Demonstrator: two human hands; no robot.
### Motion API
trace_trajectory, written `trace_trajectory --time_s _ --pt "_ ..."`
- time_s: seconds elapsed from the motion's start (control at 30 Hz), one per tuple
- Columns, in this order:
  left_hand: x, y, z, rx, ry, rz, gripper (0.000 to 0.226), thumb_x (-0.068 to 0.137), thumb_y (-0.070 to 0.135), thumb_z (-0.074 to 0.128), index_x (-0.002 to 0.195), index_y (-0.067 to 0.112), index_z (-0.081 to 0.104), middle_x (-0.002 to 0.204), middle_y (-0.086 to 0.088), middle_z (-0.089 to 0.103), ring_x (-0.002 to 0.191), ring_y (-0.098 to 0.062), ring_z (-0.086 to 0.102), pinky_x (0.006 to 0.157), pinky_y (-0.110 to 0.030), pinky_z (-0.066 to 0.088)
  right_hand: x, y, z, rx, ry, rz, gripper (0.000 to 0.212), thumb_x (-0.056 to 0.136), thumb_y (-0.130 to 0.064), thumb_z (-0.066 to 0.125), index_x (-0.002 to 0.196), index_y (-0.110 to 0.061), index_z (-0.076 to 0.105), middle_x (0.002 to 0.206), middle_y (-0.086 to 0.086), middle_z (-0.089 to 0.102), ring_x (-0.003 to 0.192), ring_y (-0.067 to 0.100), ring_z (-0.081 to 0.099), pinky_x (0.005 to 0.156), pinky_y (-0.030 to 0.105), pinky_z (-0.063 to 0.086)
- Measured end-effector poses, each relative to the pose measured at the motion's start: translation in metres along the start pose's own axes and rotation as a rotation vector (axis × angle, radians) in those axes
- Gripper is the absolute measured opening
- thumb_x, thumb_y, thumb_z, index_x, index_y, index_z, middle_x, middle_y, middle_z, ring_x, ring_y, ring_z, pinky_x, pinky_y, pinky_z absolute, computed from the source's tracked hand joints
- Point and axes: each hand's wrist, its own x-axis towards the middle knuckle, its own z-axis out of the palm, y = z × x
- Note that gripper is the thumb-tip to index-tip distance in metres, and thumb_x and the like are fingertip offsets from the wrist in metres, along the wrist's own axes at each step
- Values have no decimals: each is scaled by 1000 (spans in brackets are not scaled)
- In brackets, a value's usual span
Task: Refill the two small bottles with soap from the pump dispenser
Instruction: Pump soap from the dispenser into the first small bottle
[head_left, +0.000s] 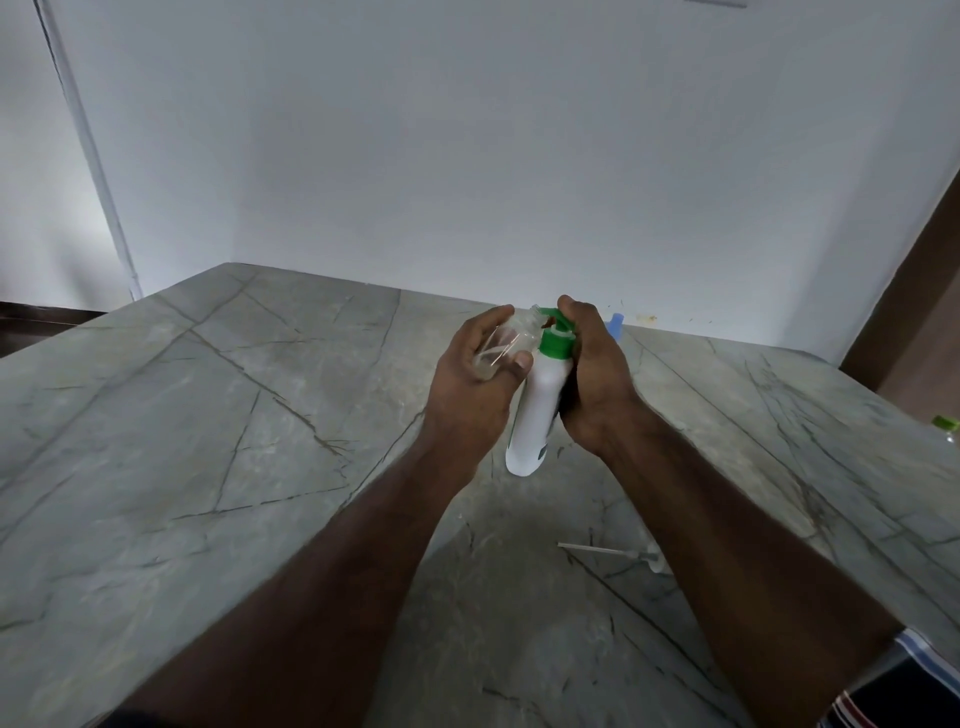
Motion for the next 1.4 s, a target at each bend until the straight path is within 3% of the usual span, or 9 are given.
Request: trace_trajectory --time_s 0.13,0.37,0.47,0.67,0.87,1.07,1.4 --pt "0 -3 -2 -24 -3 2 43 94 9 65 133 26 55 122 14 60 116 -7 59 103 -40 51 0 1 -1 -8 -26 6 31 92 -47 56 91 -20 70 90 3 74 87 22 66 91 39 51" --pt "1 0 0 -33 -11 32 39 95 12 65 126 34 53 119 21 59 112 3 58 98 -25 51 0 0 1 -41 -29 -16 45 91 -57 51 109 -19 67 103 5 72 99 25 65 95 40 50" --pt "2 -1 0 -20 -8 24 40 95 14 65 125 37 52 115 26 57 108 10 57 93 -20 51 -1 -1 2 -42 -18 -17 42 94 -54 49 108 -19 67 100 3 73 97 24 66 92 38 52" --pt "0 -7 1 -17 9 6 43 95 10 64 132 29 53 124 13 59 115 -7 58 97 -27 52 -6 -5 3 -21 -40 28 30 92 -45 55 86 -19 69 87 3 73 83 21 67 88 38 51" --pt "0 -6 1 -25 3 2 42 95 10 64 132 27 53 118 20 59 109 1 59 84 -15 51 -8 -5 3 0 -82 20 33 93 -46 52 85 -20 70 86 2 74 79 19 69 80 33 53" --pt "1 -6 1 -27 8 21 43 95 10 64 133 25 53 125 11 60 113 -5 60 93 -22 52 -9 -6 4 -16 -83 7 37 93 -50 50 89 -20 71 89 2 75 81 19 69 82 33 53" --pt "0 -7 1 -8 7 -6 43 95 12 64 132 29 51 120 18 57 111 -2 58 81 -12 50 -10 -6 5 -44 -43 14 32 93 -47 53 89 -19 69 85 2 74 80 20 68 85 36 52"
